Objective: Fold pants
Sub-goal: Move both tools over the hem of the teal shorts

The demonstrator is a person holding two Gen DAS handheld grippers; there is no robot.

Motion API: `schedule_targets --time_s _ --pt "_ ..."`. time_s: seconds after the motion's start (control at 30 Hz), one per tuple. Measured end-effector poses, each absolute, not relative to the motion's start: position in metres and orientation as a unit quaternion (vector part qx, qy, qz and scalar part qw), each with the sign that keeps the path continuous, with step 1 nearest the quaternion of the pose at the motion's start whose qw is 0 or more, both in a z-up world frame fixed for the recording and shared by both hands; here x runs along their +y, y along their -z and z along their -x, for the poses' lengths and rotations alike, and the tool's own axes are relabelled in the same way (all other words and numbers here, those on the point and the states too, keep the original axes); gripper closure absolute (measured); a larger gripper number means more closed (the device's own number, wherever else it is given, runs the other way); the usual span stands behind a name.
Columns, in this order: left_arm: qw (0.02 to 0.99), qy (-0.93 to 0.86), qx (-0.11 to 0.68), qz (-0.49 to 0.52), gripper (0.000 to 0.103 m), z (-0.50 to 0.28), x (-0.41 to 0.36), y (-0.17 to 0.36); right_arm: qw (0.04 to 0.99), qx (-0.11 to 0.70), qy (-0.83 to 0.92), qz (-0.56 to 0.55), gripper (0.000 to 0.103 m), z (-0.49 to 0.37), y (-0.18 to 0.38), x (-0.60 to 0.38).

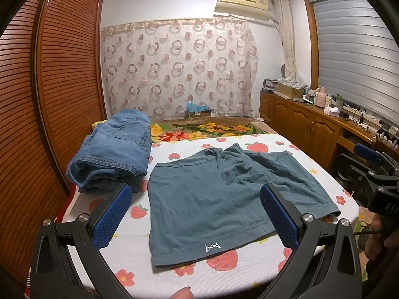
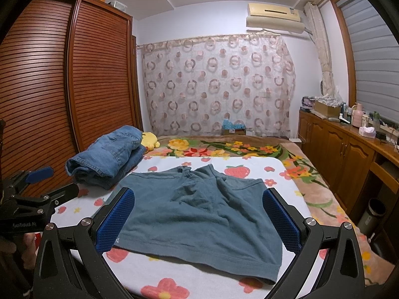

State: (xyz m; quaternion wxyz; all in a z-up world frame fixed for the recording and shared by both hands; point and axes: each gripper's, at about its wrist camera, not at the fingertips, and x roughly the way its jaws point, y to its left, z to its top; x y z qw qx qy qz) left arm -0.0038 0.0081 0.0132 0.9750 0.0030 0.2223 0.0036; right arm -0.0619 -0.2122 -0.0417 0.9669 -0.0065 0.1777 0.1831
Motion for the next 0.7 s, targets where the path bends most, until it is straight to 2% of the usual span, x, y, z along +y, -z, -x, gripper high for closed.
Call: schedule_targets --time_s 0.7 --pt "0.955 0.023 0.295 0.010 0.000 -0.029 0.036 0.053 0.956 0.226 -0.184 0.011 0.001 0.040 0.050 -0.234"
